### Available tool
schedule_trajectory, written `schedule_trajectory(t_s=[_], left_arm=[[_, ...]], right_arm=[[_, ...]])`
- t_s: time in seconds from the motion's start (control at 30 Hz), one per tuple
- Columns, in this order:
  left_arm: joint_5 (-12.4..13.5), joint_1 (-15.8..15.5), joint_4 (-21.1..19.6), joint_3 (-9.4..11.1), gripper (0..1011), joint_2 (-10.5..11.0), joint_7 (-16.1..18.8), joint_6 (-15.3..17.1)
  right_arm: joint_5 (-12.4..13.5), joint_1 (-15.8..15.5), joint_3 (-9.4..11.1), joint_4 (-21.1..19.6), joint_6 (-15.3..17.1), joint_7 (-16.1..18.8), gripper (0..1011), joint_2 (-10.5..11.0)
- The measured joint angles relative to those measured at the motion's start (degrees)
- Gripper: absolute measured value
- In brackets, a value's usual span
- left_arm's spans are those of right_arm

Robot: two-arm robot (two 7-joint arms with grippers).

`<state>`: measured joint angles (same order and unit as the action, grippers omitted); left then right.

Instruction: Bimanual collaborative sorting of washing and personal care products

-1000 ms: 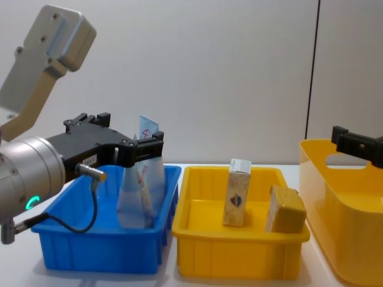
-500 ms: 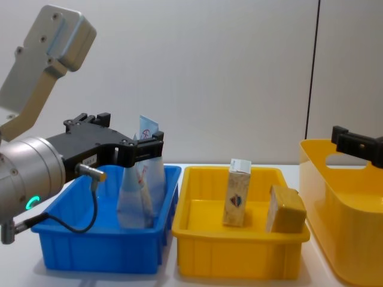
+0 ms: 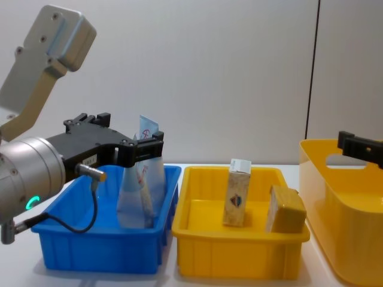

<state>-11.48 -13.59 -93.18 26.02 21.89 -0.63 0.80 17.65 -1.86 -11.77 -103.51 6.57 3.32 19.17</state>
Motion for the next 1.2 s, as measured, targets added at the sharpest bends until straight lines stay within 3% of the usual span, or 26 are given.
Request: schedule_trajectory(t_s=[0.33, 0.6, 0.7, 1.2], left_arm=[[0.0, 0.0, 0.0, 0.0, 1001, 0.0, 0.0, 0.0], [0.0, 0.0, 0.0, 0.0, 1001, 0.0, 0.0, 0.0], [0.0, 0.0, 0.0, 0.0, 1001, 0.0, 0.0, 0.0], [0.0, 0.0, 0.0, 0.0, 1001, 0.0, 0.0, 0.0]], right_arm=[[2.4, -1.2, 1.1, -4.5, 10.2, -2.6, 1006, -1.3], [3.3, 0.2, 0.2, -5.6, 17.8, -5.1, 1006, -3.7], [3.3, 2.0, -0.9, -4.7, 20.7, -6.1, 1006, -5.2], [2.2, 8.6, -4.2, 1.9, 26.6, -7.9, 1006, -9.1]])
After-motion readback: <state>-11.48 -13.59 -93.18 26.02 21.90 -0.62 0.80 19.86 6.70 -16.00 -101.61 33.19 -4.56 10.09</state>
